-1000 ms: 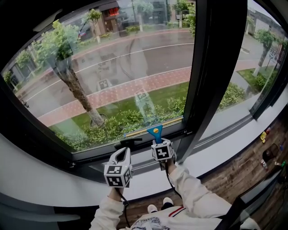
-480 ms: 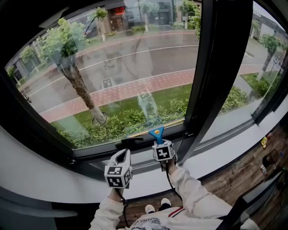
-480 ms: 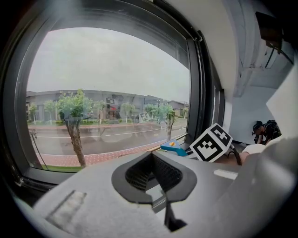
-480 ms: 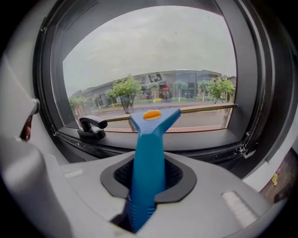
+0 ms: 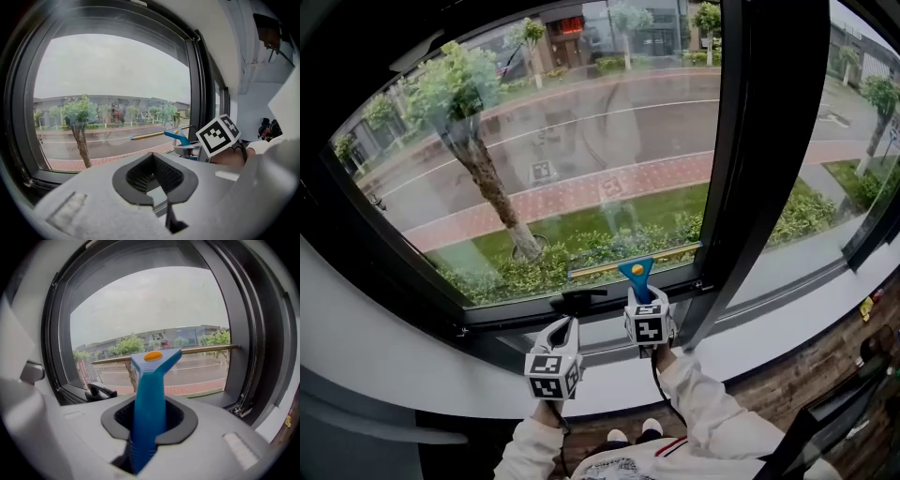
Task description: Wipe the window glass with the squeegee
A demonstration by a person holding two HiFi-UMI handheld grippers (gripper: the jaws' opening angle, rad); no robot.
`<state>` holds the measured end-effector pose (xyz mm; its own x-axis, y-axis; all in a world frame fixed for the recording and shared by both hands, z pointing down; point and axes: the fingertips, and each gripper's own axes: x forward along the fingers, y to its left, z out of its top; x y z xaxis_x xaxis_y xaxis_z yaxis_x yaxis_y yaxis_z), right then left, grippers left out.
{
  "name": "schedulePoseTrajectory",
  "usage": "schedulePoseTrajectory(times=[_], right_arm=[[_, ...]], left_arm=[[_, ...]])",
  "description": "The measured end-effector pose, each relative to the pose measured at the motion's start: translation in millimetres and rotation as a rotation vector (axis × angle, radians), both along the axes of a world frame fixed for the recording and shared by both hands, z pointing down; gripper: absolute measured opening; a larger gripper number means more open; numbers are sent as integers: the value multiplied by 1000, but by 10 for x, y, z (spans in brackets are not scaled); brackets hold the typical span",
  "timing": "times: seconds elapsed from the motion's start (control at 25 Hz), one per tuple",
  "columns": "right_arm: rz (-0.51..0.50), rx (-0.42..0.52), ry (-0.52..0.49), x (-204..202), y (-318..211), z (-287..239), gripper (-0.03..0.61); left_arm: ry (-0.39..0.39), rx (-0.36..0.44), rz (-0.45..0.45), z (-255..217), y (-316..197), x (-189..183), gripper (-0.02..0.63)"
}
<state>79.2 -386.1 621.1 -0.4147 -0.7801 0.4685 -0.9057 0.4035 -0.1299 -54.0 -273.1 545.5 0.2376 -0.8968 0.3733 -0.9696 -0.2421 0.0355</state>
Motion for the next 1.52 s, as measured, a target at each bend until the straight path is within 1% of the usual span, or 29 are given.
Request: schedulePoseTrajectory(times=[0.08, 0.2, 0.32, 0.4, 0.52, 0.6, 0.68, 0.84, 0.92, 1.04, 1.12, 1.2, 1.32, 1.52], right_arm=[[-8, 36, -11, -2, -16, -182, 87], [-40, 58, -34, -57, 80, -488, 87], [-64, 112, -38, -146, 169, -884, 87], [-99, 139, -31, -291, 247, -1162, 87], [-130, 192, -31, -591, 410, -1593, 87], [-130, 239, -50, -830, 521, -1894, 87], [-124, 279, -82, -1131, 613, -2196, 87], [-114, 375, -147, -1841, 734, -2881, 86], [-102, 420, -188, -2130, 758, -3247, 86], [-75, 501, -224, -2445, 782, -3816, 86], [-66, 558, -225, -2611, 806, -4176, 86], [-78, 595, -222, -2772, 824, -4495, 86], [-99, 628, -196, -2975, 769, -4893, 86], [-82, 656, -169, -3114, 560, -5333, 86]], left_arm=[[-17, 25, -25, -81, 46, -101, 3], [-37, 71, -75, -247, 123, -367, 3], [-29, 113, -114, -481, 154, -744, 3], [-28, 142, -138, -669, 170, -1073, 3], [-70, 206, -149, -1025, 217, -1559, 2], [-65, 255, -136, -1304, 274, -1828, 2], [-50, 311, -121, -1623, 358, -2098, 2], [-94, 412, -91, -2320, 510, -2694, 2], [-94, 458, -74, -2647, 537, -2911, 2], [-95, 509, -35, -3047, 552, -3068, 2], [-101, 531, -14, -3236, 553, -3110, 2], [-112, 551, -5, -3387, 542, -3122, 2], [-121, 582, 15, -3606, 520, -3069, 2], [-92, 627, 53, -3843, 536, -2978, 2]])
